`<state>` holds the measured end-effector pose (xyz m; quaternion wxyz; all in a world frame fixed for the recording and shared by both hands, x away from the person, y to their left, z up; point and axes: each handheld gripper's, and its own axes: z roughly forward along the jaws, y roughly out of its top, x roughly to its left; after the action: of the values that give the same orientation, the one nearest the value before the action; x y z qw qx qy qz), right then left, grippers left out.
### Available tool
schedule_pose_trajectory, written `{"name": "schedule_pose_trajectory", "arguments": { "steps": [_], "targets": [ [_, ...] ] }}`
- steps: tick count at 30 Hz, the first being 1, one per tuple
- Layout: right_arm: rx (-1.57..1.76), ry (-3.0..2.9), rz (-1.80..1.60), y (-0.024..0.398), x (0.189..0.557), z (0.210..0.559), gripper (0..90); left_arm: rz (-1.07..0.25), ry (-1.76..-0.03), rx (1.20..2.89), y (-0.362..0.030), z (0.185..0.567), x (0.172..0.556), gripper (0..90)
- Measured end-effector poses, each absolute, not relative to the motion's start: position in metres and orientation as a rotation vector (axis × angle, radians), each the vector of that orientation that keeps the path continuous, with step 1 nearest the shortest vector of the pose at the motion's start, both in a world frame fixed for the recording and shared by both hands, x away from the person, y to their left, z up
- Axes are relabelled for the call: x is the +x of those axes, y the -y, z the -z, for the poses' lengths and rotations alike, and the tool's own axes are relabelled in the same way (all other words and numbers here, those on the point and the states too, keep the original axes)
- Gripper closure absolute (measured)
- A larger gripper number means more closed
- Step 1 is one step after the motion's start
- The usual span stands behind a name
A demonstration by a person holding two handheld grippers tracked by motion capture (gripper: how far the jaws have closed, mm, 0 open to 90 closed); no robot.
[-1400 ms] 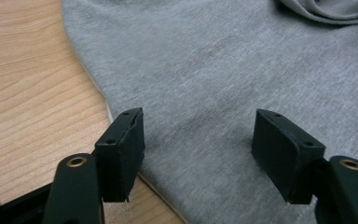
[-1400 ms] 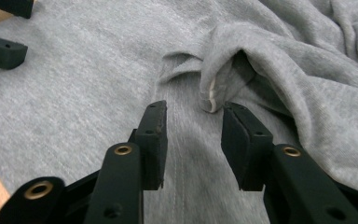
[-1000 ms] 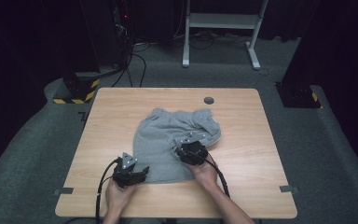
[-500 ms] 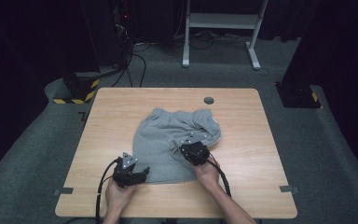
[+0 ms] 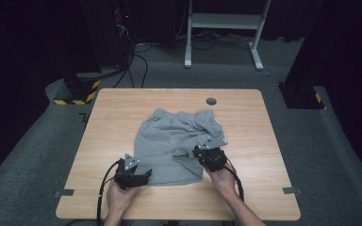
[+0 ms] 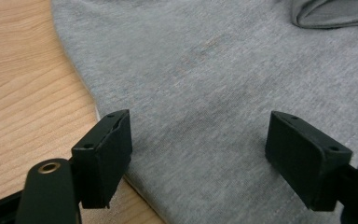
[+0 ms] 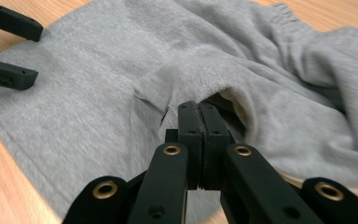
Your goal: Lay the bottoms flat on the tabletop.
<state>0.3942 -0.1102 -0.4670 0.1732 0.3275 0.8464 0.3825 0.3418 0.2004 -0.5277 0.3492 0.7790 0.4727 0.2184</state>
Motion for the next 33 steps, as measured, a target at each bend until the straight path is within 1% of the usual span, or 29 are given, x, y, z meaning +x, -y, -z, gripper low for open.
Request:
{"name": "schedule_pose_trajectory", "arguments": {
  "steps": [6, 13, 16, 19, 21, 23, 24, 26, 29, 33],
  "targets": [
    [0.978, -2.375, -1.091, 0.138, 0.385, 0.465, 89.2, -0.568, -1.226, 2.019, -0.200, 0.528, 0.342, 22.6],
    [1.081, -2.359, -1.051, 0.175, 0.371, 0.477, 89.1, -0.569, -1.225, 2.022, -0.200, 0.528, 0.342, 22.5],
    [1.091, -2.369, -0.976, 0.182, 0.370, 0.486, 89.1, -0.569, -1.225, 2.022, -0.200, 0.528, 0.342, 22.5],
    [1.104, -2.394, -0.932, 0.183, 0.372, 0.497, 88.2, -0.570, -1.226, 2.022, -0.200, 0.528, 0.342, 22.5],
    [1.127, -2.384, -0.939, 0.183, 0.372, 0.498, 80.2, -0.570, -1.226, 2.021, -0.200, 0.528, 0.342, 22.5],
    [1.125, -2.342, -0.969, 0.183, 0.370, 0.493, 68.5, -0.571, -1.226, 2.022, -0.200, 0.528, 0.342, 22.5],
    [1.109, -2.297, -0.978, 0.180, 0.366, 0.488, 66.6, -0.570, -1.226, 2.022, -0.200, 0.528, 0.342, 22.5],
    [1.005, -2.247, -1.019, 0.170, 0.354, 0.475, 66.2, -0.571, -1.226, 2.022, -0.200, 0.528, 0.342, 22.5],
    [0.908, -2.284, -1.033, 0.152, 0.349, 0.467, 69.6, -0.571, -1.226, 2.022, -0.200, 0.528, 0.342, 22.5],
    [0.917, -2.356, -1.020, 0.130, 0.363, 0.479, 73.8, -0.570, -1.229, 2.023, -0.200, 0.528, 0.342, 22.5]
  ]
}}
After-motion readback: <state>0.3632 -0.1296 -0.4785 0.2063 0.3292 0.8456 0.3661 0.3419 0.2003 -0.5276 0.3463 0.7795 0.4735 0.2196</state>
